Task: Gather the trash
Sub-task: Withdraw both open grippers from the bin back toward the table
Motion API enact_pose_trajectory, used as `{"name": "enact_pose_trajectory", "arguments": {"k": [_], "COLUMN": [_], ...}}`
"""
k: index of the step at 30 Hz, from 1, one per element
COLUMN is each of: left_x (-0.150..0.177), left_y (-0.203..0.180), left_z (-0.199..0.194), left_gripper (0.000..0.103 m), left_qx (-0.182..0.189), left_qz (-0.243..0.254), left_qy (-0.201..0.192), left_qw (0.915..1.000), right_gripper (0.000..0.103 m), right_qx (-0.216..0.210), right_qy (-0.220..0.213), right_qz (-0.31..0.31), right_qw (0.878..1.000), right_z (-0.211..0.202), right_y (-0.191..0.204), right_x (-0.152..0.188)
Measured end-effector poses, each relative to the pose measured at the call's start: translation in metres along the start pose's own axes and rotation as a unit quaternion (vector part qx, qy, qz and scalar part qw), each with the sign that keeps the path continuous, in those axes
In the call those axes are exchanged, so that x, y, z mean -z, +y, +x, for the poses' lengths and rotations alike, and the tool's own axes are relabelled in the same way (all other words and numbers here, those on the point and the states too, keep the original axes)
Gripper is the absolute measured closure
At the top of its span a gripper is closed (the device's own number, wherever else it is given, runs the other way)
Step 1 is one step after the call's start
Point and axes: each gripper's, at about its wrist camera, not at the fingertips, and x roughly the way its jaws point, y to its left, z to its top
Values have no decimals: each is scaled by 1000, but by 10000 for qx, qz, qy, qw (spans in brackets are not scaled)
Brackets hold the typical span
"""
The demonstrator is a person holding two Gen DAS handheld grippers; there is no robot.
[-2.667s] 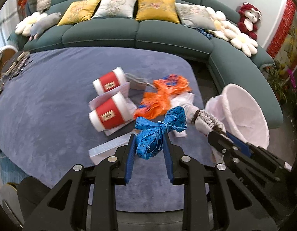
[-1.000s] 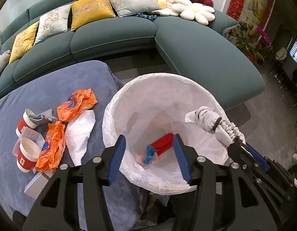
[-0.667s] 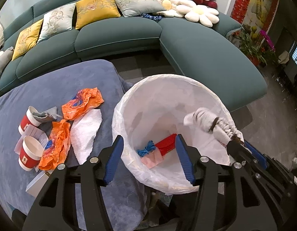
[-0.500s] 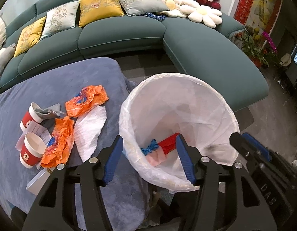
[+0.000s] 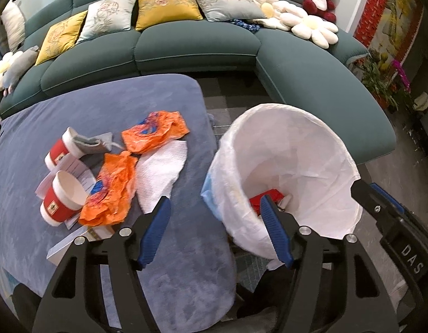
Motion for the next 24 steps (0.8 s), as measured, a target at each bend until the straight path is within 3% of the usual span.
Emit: {"name": "enact_pose_trajectory", "arguments": {"k": [11, 24], "left_x": [19, 44], "left_y": [53, 117], "left_z": [-14, -30], "left_gripper": [39, 38], "left_qx": [-163, -364], "left_qz": [-350, -766], "left_qy": [-4, -30], "left_qw": [9993, 9964], "right_gripper": [71, 61], "right_qx": [-167, -334], "right_qy": [70, 152], "right_qz": [-378, -854], "right_qw": [9991, 9957], "right_z": [-6, -10], "right_y": [48, 107], "right_x": [11, 30]}}
